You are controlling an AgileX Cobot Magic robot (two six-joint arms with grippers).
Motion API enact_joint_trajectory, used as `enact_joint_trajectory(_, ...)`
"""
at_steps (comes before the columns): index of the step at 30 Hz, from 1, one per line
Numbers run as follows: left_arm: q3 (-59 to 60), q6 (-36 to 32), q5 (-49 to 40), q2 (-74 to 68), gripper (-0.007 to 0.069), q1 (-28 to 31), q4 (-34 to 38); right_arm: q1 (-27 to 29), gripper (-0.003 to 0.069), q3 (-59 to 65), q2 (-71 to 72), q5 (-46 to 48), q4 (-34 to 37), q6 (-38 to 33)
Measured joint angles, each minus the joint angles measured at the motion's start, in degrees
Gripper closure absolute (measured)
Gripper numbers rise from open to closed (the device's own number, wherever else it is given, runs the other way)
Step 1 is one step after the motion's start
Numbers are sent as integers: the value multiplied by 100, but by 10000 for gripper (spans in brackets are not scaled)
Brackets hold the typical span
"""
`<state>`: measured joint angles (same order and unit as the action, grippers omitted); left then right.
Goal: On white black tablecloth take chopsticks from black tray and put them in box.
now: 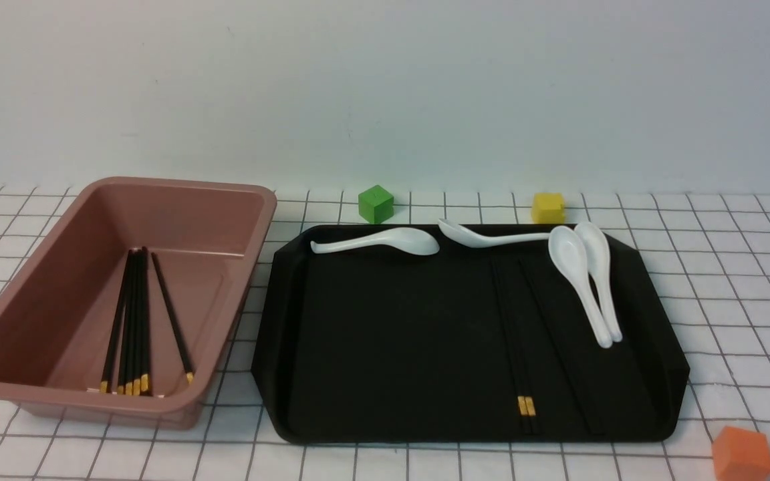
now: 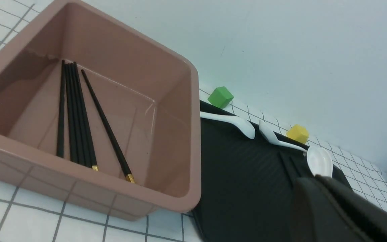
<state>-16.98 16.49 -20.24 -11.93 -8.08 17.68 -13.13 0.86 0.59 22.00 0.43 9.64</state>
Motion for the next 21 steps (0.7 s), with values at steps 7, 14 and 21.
enact_joint_trajectory(7, 0, 0, 0, 0, 637, 0, 5, 0, 419, 0, 0, 0, 0, 0)
enact_joint_trajectory(14, 344, 0, 7, 580, 636, 5, -262, 0, 419, 0, 0, 0, 0, 0)
enact_joint_trajectory(21, 1287, 0, -2, 1163, 634, 12, -1340, 0, 419, 0, 0, 0, 0, 0)
